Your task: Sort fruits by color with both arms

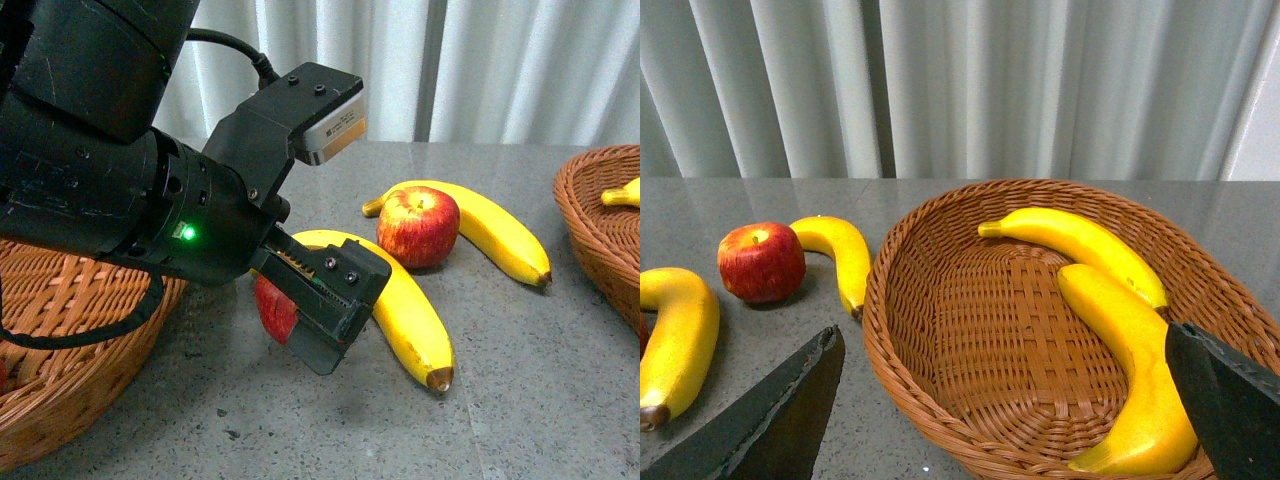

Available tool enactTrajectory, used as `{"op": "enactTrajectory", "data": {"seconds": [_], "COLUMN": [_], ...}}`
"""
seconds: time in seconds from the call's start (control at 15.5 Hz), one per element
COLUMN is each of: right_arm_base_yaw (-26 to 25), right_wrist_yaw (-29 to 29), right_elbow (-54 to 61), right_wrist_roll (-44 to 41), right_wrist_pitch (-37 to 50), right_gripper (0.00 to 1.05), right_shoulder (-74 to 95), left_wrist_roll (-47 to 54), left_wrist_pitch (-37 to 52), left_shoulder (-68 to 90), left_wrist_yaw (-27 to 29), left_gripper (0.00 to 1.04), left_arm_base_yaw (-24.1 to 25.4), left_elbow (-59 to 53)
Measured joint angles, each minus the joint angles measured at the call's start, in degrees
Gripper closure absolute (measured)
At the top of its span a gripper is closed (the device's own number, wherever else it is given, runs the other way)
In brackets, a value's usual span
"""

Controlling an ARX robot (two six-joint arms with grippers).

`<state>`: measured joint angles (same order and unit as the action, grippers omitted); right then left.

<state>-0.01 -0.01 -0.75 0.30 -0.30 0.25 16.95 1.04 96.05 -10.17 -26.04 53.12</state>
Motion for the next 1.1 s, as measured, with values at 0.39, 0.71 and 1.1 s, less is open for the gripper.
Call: {"op": "enactTrajectory", "data": {"seconds": [0.39, 0.71, 1.1], "right_arm_base_yaw": [0.0, 0.0, 0.0], "right_wrist_yaw": [0.0, 0.0, 0.0], "right_elbow": [0.0, 0.0, 0.0], "right_wrist_roll": [0.0, 0.0, 0.0], "right_wrist_pitch": [0.0, 0.0, 0.0], "right_gripper": [0.07, 0.07, 0.07], "right_shoulder": [0.0, 0.0, 0.0], "left_wrist_roll": [0.2, 0.2, -5.0], "left_wrist_pitch": [-0.2, -0.7, 3.7], "left_shoulder": [0.3, -0.1, -10.8], "left_wrist_yaw": [-1.4, -0.5, 9.7], "left_gripper": [0.35, 0.43, 0.44], "left_arm_base_yaw": [0.4, 0.3, 2.1], "left_elbow": [0.0, 0.3, 3.4]}}
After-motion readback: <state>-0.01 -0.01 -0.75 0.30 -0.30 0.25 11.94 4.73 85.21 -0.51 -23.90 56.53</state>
